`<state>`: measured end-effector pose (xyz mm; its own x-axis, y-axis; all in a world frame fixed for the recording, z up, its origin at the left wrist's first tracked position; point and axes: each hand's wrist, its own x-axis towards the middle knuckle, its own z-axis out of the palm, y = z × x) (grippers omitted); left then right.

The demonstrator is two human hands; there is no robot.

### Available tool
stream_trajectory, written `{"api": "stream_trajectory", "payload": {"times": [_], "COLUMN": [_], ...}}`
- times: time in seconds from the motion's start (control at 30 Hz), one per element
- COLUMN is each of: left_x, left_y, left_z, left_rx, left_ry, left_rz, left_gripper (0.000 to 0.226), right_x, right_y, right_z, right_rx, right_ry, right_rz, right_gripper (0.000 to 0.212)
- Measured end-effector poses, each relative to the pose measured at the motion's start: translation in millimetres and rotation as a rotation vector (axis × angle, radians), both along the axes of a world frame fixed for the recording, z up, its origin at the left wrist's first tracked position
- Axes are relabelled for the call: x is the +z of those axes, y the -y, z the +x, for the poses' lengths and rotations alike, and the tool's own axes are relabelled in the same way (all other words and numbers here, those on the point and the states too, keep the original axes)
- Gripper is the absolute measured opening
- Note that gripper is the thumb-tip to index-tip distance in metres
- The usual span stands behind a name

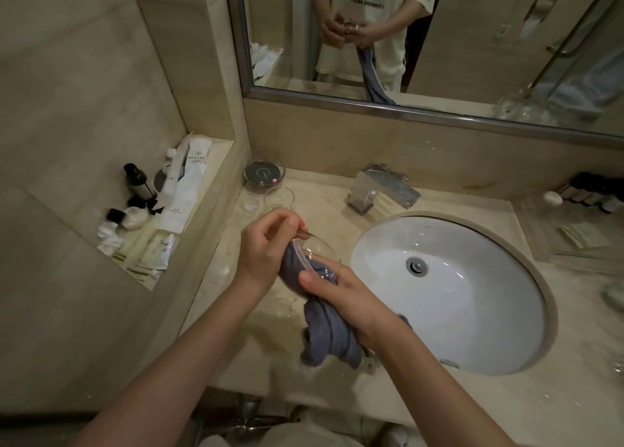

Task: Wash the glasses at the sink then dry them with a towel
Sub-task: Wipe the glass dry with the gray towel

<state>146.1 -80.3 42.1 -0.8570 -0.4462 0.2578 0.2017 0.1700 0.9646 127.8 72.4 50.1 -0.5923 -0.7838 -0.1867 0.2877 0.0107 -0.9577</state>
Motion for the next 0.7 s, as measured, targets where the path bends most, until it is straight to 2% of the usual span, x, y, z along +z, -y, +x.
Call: {"api": "stream_trajectory", "payload": {"times": [0.03,0.1,0.13,0.17,0.2,0.27,0.37,0.43,0.5,0.6,0.63,0.7], "left_x": [8.9,27.7,34.4,37.0,36.2,28.4,12.8,7.3,9.0,27.6,28.7,22.6], "left_y": [1.4,5.9,7.5,7.6,6.5,2.2,-4.0,-3.6,0.7,3.7,4.1,3.5], "left_z": [-0.5,-1.1,-0.6,-0.7,-0.9,-0.5,6.5,6.9,2.7,-3.3,-5.6,-7.2], "left_rx": [-0.013,-0.109,-0.173,-0.19,-0.153,-0.031,0.034,0.031,-0.003,-0.146,-0.14,-0.025], "left_ry": [0.169,0.656,0.829,0.903,0.905,0.772,0.311,0.101,0.156,0.657,0.712,0.575], "left_rz": [0.022,0.082,0.147,0.163,0.127,0.032,0.002,-0.034,0.049,0.239,0.208,0.049], "left_gripper": [0.043,0.041,0.039,0.04,0.041,0.041,0.039,0.034,0.032,0.045,0.041,0.025], "right_x": [1.0,-1.5,-4.5,-7.3,-7.5,-6.9,2.0,7.2,10.7,11.5,10.6,11.9], "right_y": [0.1,0.3,1.2,2.3,3.2,3.5,-3.2,-8.0,-9.5,-7.6,-5.9,-3.9], "right_z": [-0.9,-2.2,-1.3,0.2,2.4,2.5,-1.5,-3.8,-6.2,-6.7,-6.1,-1.7], "right_rx": [-0.02,-0.045,-0.033,-0.029,-0.036,-0.047,0.009,0.017,0.021,0.045,0.053,0.038], "right_ry": [-0.086,-0.383,-0.534,-0.622,-0.636,-0.442,0.023,0.197,0.093,-0.348,-0.418,-0.297], "right_rz": [0.06,0.205,0.273,0.31,0.316,0.223,-0.041,-0.102,-0.038,0.186,0.219,0.153], "right_gripper": [0.028,0.038,0.044,0.047,0.048,0.046,0.05,0.056,0.05,0.045,0.045,0.044]}}
